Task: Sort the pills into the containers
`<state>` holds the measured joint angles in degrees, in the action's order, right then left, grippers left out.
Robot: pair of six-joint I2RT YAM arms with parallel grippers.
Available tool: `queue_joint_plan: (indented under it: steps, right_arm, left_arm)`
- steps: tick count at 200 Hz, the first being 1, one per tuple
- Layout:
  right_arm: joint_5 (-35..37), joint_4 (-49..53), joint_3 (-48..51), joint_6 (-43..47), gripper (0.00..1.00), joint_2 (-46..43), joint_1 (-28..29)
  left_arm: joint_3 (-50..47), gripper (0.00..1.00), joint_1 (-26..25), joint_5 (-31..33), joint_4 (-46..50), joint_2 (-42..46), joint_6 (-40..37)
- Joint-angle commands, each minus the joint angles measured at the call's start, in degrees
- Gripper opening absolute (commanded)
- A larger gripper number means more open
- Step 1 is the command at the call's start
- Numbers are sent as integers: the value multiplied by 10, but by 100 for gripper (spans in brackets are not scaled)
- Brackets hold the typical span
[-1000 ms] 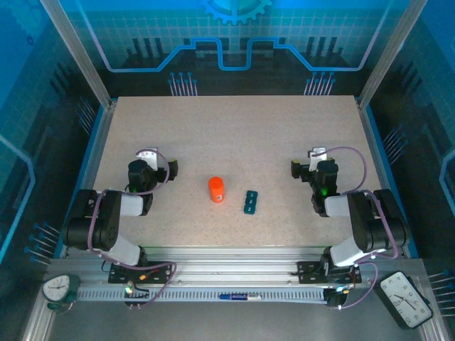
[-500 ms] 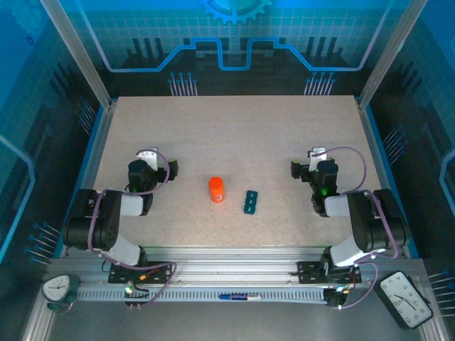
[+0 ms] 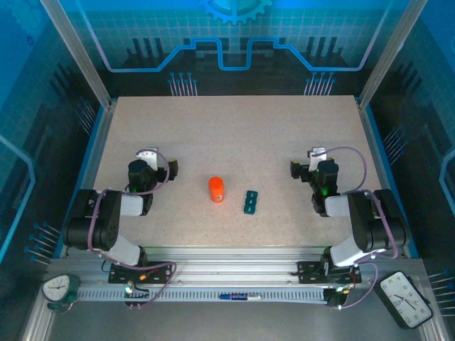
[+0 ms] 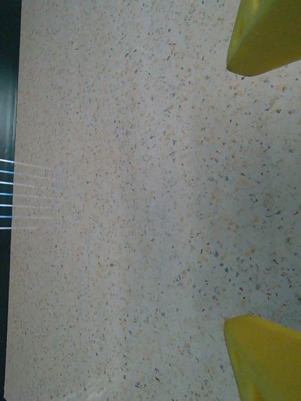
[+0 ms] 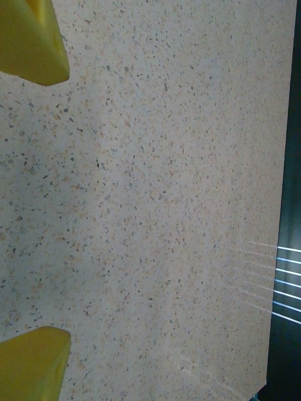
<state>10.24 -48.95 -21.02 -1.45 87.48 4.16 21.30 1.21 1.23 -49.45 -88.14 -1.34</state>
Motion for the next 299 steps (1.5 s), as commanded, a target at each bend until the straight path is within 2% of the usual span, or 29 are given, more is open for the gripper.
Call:
queue_joint_plan:
  steps: [1,35,64,82,106,124,137,170,212,231,299]
  right_arm:
    - [10,22,-21,-8,100,-34,-5]
    - [9,218,-109,-14,100,-101,-6]
    - [53,394,-196,-184,100,-120,-26]
    - [6,469,-232,-217,100,-121,-40]
    - [-81,537,-254,-204,100,-134,-31]
    - [-117,583,-248,-203,100,-161,-12]
    - [-136,611,-241,-206,96,-179,5]
    - [-152,675,-215,-224,91,-214,80]
    - [-85,703,-197,-250,94,-226,230]
    - [-49,714,-199,-256,95,-214,280]
    - [15,729,-223,-349,96,-116,399]
  left_arm:
    - [9,99,-4,4,-11,13,17]
    - [24,99,-4,35,52,55,28]
    - [39,99,-3,63,119,108,38]
    - [50,99,-4,64,157,150,50]
    - [91,99,-4,48,252,206,100]
    - [124,99,-5,-4,315,233,139]
    - [144,99,-8,-35,347,243,172]
    - [169,99,-40,-51,404,261,222]
    - [177,99,-95,-28,456,268,226]
    - [174,99,-110,-13,457,265,233]
    - [174,99,-124,6,451,247,252]
